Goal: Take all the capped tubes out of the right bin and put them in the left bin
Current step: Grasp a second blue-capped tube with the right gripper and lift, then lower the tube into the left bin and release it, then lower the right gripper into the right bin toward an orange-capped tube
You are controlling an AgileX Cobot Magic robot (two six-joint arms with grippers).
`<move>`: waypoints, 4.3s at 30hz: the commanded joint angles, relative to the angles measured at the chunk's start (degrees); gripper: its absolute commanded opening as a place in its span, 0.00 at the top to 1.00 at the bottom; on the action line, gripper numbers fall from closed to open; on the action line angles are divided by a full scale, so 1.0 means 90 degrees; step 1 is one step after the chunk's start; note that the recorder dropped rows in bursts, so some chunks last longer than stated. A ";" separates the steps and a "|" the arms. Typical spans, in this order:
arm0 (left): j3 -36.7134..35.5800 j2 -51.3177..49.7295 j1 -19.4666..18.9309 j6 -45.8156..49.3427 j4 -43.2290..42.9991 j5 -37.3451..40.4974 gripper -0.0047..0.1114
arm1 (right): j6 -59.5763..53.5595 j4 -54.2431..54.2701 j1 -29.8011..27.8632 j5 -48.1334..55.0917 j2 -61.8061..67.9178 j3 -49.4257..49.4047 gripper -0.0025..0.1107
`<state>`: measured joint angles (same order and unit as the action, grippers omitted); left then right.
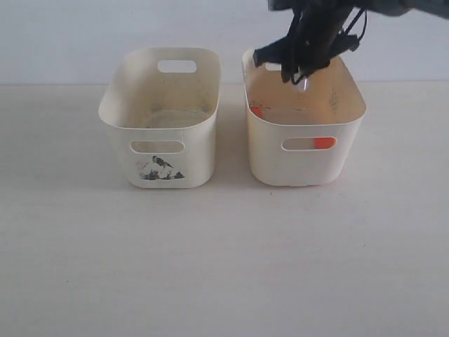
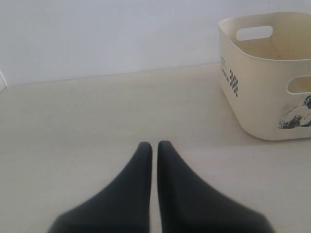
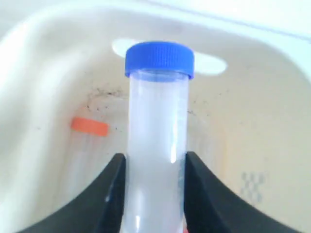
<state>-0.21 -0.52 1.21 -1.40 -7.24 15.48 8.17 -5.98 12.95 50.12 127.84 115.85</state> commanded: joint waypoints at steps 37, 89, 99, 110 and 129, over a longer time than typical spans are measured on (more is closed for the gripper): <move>0.0023 0.0011 -0.0007 -0.0074 0.0071 -0.0060 0.92 | -0.1735 0.3444 0.2038 -0.1955 -0.0365 -0.0365 0.93; 0.0023 0.0011 -0.0007 -0.0074 0.0071 -0.0060 0.92 | -0.1490 0.3285 -0.0484 0.0747 0.0198 -0.0352 0.53; 0.0023 0.0011 -0.0007 -0.0074 0.0071 -0.0060 0.92 | -0.1737 0.3716 -0.0484 0.0483 0.0654 -0.0352 0.53; 0.0023 0.0011 -0.0007 -0.0074 0.0071 -0.0060 0.92 | -0.1753 0.3752 -0.0484 0.0097 0.1037 -0.0352 0.38; 0.0023 0.0011 -0.0007 -0.0074 0.0071 -0.0060 0.92 | -0.1678 0.3568 -0.0484 0.0041 0.1476 -0.0352 0.38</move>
<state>-0.21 -0.52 1.21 -1.40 -7.24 15.48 -7.06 27.05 8.70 49.90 139.43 113.02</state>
